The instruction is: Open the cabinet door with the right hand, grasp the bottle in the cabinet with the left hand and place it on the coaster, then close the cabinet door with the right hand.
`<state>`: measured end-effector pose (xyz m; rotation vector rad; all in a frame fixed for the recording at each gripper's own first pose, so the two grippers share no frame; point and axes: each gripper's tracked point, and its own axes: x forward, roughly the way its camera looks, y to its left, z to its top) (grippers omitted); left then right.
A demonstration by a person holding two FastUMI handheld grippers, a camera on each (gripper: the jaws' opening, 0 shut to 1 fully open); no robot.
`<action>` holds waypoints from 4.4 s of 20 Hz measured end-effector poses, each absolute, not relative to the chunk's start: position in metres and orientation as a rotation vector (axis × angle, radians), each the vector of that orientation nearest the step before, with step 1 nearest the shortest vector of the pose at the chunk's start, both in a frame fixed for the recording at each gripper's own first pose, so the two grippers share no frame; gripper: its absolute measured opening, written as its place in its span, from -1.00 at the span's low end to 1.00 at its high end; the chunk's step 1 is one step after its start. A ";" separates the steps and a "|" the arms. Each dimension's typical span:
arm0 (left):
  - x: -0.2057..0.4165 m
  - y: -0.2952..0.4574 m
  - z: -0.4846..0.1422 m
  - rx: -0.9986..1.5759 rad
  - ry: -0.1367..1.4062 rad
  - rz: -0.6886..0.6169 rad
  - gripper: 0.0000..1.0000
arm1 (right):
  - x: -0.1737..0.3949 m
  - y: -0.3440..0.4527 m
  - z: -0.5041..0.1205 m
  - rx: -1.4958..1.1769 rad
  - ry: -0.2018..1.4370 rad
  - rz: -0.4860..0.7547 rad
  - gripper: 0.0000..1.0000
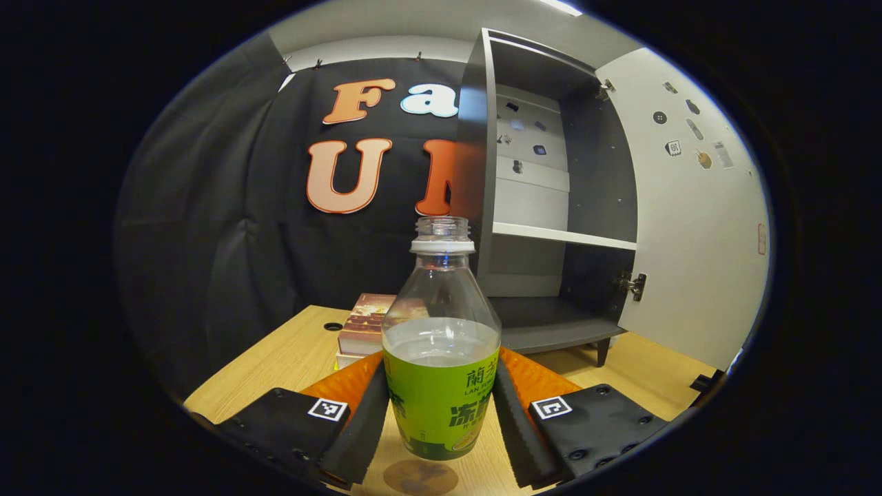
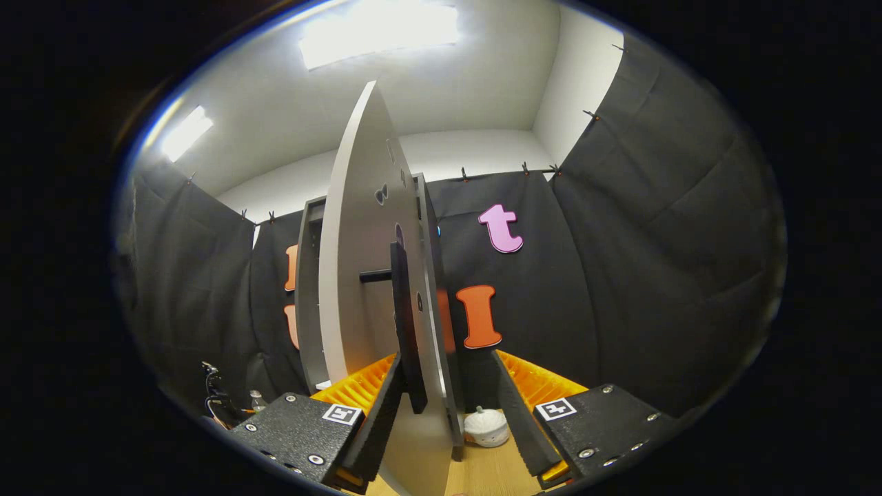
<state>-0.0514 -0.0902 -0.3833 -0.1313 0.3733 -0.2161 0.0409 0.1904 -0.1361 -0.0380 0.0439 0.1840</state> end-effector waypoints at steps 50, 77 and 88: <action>-0.093 -0.087 -0.306 -0.038 0.250 -0.187 0.80 | 0.003 0.178 -0.121 0.068 0.066 0.311 0.56; -0.040 -0.054 -0.268 -0.002 0.215 -0.153 0.79 | 0.029 0.272 -0.147 -0.018 0.114 0.555 0.51; -0.033 -0.013 -0.249 0.033 0.161 -0.098 0.76 | 0.025 0.318 -0.164 0.042 0.159 0.793 0.51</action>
